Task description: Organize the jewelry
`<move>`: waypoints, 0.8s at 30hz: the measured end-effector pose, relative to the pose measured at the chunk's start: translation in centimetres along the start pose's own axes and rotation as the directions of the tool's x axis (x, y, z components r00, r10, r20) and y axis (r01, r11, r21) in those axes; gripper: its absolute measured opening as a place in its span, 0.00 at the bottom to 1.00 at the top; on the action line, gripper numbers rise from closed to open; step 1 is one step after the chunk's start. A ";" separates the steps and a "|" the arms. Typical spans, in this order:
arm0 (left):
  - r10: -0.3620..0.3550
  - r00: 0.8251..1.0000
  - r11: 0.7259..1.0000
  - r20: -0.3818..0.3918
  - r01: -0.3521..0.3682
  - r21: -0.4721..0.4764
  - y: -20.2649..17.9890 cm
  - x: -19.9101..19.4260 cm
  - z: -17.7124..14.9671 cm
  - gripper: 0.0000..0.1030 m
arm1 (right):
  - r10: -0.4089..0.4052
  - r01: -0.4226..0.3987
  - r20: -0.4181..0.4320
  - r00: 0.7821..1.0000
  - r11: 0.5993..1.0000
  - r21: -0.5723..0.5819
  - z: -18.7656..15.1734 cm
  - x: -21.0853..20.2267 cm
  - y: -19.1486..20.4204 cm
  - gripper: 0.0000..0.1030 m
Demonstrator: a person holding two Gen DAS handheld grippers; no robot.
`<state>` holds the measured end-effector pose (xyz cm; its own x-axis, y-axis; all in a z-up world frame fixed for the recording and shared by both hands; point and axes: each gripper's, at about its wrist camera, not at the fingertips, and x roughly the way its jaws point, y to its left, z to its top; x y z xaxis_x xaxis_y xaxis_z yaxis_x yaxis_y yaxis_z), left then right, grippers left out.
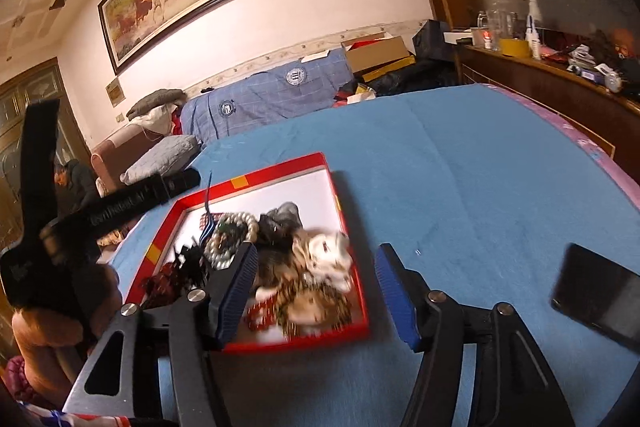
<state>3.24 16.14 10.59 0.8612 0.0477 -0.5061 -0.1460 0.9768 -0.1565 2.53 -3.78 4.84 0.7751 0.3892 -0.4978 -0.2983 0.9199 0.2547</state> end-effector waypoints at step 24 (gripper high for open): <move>0.131 0.990 0.978 -0.045 -0.121 0.168 -4.1 -15.2 -13.6 1.00 | -0.141 0.133 -0.066 0.988 0.985 -0.109 -7.1 -12.4 0.3 0.94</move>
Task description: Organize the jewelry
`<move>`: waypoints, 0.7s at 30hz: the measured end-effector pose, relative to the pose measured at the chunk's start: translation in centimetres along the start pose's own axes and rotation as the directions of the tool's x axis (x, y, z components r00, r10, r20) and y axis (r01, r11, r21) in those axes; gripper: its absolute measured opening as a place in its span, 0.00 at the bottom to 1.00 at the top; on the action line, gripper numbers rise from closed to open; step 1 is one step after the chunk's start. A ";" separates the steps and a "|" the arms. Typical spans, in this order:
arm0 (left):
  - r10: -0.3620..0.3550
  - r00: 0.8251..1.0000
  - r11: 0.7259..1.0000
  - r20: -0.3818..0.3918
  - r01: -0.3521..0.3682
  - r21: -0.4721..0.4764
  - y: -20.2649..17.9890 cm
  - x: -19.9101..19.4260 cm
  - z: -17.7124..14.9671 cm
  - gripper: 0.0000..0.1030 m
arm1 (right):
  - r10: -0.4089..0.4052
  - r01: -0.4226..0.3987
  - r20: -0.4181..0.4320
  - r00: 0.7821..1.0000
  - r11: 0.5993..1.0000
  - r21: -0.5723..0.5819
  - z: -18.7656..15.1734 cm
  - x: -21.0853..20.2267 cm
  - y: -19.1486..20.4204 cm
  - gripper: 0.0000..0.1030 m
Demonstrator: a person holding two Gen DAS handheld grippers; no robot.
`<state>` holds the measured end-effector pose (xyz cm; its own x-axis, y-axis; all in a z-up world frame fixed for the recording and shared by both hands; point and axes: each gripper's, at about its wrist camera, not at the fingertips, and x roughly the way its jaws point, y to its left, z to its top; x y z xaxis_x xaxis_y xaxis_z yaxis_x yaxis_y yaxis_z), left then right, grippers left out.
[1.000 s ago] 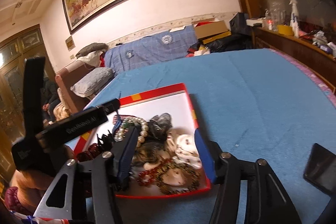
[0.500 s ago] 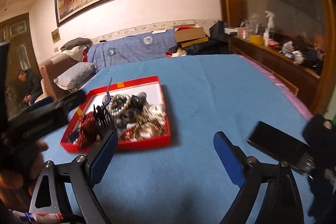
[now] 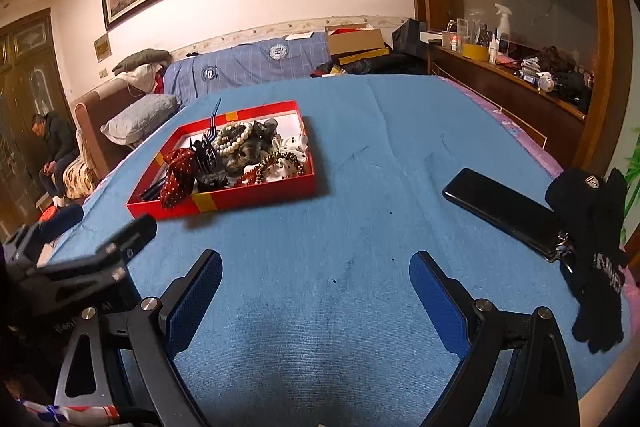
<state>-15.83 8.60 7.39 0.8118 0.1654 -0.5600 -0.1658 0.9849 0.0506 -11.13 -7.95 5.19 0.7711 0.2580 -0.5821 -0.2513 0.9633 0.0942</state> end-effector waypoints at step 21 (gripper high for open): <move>0.024 1.000 1.000 -0.014 -0.025 -0.014 0.5 1.1 0.3 1.00 | 0.011 -0.011 -0.008 1.000 1.000 0.004 0.3 0.2 1.1 0.94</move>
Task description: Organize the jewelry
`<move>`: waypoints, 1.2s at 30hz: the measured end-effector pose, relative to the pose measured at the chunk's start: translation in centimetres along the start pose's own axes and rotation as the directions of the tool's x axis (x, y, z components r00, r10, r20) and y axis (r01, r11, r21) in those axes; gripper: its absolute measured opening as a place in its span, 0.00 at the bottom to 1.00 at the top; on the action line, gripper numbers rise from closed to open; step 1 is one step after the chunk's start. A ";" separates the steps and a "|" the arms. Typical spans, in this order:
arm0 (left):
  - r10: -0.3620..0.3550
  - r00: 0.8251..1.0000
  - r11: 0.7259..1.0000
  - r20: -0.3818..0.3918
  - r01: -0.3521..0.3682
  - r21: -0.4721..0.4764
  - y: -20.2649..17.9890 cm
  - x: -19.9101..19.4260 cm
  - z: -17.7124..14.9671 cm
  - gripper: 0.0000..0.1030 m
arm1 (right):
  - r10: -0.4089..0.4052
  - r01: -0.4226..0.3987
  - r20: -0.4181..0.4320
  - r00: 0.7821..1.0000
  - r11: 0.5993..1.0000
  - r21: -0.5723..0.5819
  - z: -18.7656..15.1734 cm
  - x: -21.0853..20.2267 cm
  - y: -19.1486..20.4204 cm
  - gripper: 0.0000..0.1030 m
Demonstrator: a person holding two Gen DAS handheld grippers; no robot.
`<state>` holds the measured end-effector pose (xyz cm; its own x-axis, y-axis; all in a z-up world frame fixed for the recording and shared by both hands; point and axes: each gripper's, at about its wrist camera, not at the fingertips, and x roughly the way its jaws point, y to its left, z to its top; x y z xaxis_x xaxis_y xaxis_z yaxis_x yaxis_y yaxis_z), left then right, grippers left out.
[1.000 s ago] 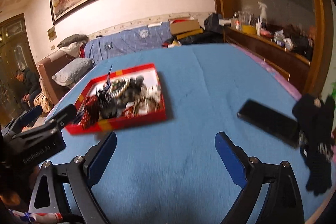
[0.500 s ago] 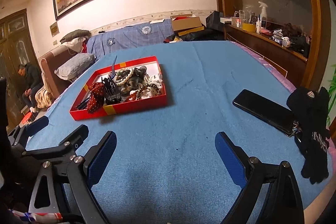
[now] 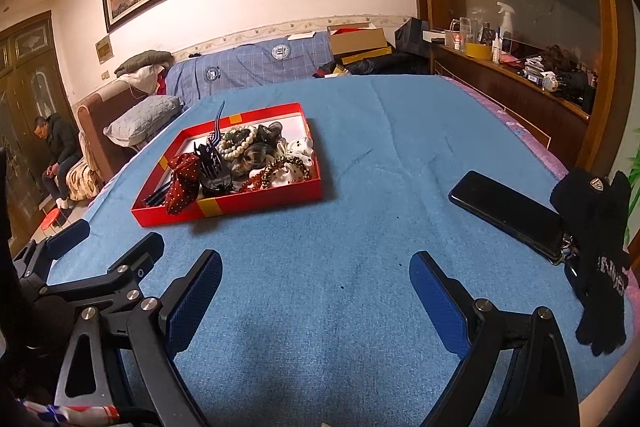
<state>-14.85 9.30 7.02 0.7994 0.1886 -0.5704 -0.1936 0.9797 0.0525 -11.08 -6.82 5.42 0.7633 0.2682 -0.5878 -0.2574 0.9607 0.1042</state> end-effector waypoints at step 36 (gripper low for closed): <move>0.027 0.999 1.000 -0.042 -0.027 -0.002 0.8 2.0 -2.5 1.00 | -0.015 0.014 -0.028 0.999 0.998 -0.054 -1.1 1.2 1.8 0.94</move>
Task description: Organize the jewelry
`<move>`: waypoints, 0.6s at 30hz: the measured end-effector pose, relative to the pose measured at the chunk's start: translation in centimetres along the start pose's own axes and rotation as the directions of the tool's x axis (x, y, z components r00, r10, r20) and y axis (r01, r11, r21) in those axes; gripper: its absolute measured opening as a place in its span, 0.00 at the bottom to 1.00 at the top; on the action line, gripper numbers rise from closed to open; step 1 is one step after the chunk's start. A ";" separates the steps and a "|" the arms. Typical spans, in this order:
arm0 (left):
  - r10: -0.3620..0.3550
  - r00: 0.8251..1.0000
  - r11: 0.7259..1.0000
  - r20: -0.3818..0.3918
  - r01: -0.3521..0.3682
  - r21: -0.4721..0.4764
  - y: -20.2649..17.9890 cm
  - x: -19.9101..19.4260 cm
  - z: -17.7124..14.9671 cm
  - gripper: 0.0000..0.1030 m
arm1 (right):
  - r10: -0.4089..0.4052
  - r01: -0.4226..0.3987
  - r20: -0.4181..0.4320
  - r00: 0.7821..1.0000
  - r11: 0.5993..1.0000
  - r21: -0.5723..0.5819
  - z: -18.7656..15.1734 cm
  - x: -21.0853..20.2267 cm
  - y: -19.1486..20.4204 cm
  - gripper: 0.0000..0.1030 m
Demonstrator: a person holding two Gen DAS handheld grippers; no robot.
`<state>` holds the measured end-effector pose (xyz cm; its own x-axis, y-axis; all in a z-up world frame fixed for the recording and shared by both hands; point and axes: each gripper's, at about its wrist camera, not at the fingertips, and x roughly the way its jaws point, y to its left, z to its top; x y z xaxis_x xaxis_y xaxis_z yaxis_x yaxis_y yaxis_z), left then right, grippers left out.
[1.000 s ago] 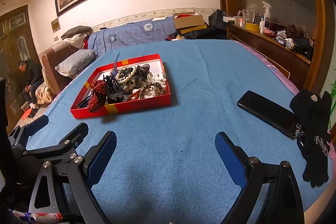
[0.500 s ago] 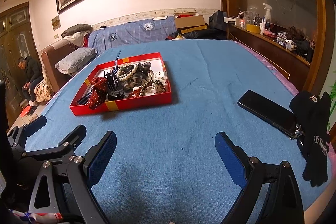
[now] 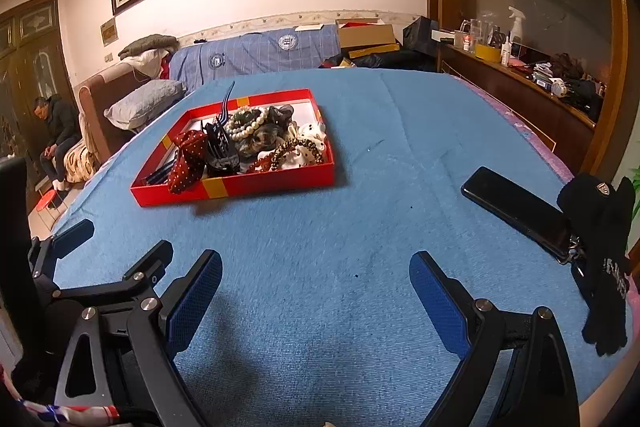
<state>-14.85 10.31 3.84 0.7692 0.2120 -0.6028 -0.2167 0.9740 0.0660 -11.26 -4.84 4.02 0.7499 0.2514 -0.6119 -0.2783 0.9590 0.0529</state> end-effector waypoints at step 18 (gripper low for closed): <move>-0.031 0.999 0.999 -0.027 0.030 -0.020 0.4 0.4 -0.2 1.00 | -0.001 0.001 -0.017 1.000 1.000 -0.002 -0.3 0.6 0.4 0.94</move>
<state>-14.75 10.79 3.48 0.7588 0.1796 -0.6261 -0.2055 0.9781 0.0314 -11.16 -4.31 3.42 0.7401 0.2477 -0.6252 -0.2784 0.9591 0.0506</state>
